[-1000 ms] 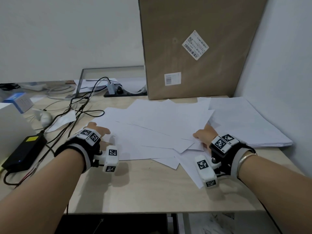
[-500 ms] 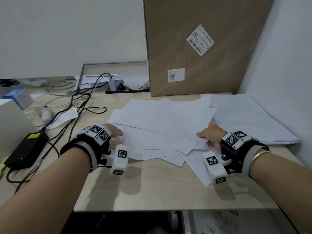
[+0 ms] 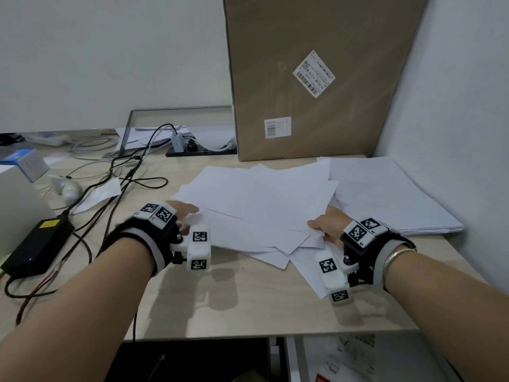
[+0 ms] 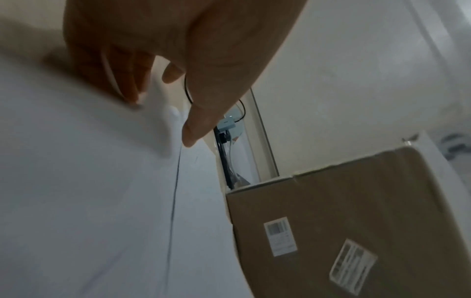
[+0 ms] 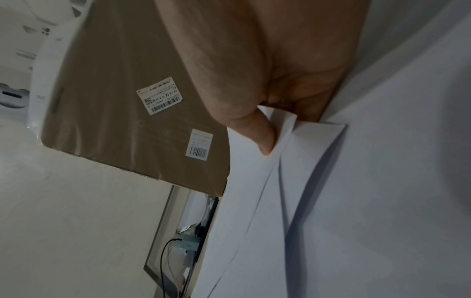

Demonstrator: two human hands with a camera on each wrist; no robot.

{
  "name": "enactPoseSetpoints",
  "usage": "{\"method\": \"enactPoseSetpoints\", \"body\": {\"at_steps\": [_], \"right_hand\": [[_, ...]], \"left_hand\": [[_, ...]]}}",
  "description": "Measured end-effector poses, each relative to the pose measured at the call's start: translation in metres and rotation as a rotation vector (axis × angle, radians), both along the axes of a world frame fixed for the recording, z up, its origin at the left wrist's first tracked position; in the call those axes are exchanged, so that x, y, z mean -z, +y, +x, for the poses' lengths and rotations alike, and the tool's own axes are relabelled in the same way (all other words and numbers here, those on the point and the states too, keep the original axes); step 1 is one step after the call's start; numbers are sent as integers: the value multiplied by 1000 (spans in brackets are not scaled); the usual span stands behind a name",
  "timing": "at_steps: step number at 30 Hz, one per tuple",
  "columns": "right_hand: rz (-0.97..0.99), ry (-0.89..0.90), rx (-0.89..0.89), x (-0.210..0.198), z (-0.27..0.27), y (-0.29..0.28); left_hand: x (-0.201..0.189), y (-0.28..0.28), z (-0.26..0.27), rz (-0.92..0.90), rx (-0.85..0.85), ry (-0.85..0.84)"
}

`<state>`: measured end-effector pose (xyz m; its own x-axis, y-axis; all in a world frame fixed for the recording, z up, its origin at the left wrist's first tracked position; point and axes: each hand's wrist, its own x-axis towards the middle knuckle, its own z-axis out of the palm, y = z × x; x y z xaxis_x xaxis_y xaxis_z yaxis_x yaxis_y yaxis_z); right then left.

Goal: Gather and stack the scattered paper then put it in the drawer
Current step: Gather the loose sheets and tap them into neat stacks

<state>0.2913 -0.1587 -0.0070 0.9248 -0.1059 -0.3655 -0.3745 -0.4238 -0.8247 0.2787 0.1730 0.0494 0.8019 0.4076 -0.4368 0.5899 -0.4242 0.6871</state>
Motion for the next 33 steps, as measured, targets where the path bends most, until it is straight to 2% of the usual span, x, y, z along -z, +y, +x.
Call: {"method": "enactPoseSetpoints", "body": {"at_steps": [2, 6, 10, 13, 17, 21, 24, 26, 30, 33], "right_hand": [[15, -8, 4, 1, -1, -1], [37, 1, -25, -2, -5, -1], [-3, -15, -34, 3, -2, -5], [-17, -31, -55, 16, 8, -12], [63, -71, -5, -5, -16, -2], [113, -135, 76, -14, -25, -1], [155, -194, 125, -22, -26, -5], [226, -230, 173, -35, -33, -4], [533, -250, 227, -70, -54, 5], [602, -331, 232, -94, -58, 4]], "left_hand": [[-3, -3, -3, -142, -12, 28], [-7, -5, -5, -288, -17, 30], [-8, -6, -13, -337, 8, 78], [-6, -13, -21, -260, 31, 91], [-2, -23, -29, -177, -38, -143], [-4, -21, -45, -287, -209, -311], [-15, -8, -56, -303, -311, -428], [-26, 0, -65, -348, -349, -485], [-42, 0, -81, -387, -370, -534], [-57, -10, -88, -367, -386, -567]]}}
